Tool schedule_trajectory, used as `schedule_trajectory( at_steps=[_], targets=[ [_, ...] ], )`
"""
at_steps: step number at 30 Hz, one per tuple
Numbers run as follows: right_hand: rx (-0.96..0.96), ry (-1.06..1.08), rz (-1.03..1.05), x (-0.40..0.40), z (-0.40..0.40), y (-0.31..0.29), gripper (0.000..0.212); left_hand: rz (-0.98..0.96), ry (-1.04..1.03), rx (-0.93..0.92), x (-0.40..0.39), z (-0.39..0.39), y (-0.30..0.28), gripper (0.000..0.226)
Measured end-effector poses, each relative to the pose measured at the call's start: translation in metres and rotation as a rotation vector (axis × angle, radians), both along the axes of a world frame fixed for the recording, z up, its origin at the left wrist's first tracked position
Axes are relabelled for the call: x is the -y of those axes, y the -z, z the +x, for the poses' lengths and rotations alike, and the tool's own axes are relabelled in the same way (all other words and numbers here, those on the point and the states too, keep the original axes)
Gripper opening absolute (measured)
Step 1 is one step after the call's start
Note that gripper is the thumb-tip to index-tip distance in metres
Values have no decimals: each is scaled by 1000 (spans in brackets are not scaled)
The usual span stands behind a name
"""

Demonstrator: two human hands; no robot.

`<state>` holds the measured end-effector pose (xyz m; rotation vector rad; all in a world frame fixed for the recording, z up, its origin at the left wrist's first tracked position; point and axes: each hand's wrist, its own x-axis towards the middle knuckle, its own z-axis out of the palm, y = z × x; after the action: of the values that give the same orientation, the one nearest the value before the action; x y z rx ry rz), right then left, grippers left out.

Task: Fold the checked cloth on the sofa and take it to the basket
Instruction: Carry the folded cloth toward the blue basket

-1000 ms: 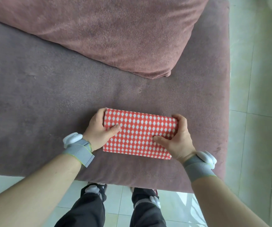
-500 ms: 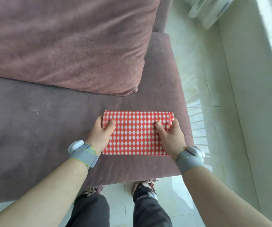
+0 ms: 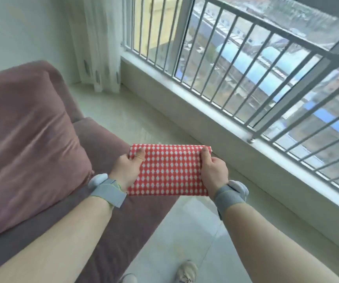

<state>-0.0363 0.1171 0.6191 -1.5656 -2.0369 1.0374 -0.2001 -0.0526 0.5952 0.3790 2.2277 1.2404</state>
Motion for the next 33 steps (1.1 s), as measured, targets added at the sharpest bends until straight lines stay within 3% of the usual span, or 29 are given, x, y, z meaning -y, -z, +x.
schedule_trajectory(
  at_steps=[5, 8, 17, 25, 33],
  targets=[
    [-40, 240, 73, -3, 113, -54, 63, -49, 292, -159, -58, 71, -48, 62],
    [-49, 392, 130, 5, 195, -78, 64, -18, 463, -218, -92, 136, -73, 76],
    [15, 820, 171, 77, 461, -115, 71, 84, 957, -323, -119, 387, -124, 77],
    [-36, 1043, 158, 148, 642, -128, 70, 162, 1138, -281, -94, 576, -145, 75],
    [-171, 1189, 115, 176, 748, -135, 68, 210, 1280, -257, -97, 693, -158, 73]
  ],
)
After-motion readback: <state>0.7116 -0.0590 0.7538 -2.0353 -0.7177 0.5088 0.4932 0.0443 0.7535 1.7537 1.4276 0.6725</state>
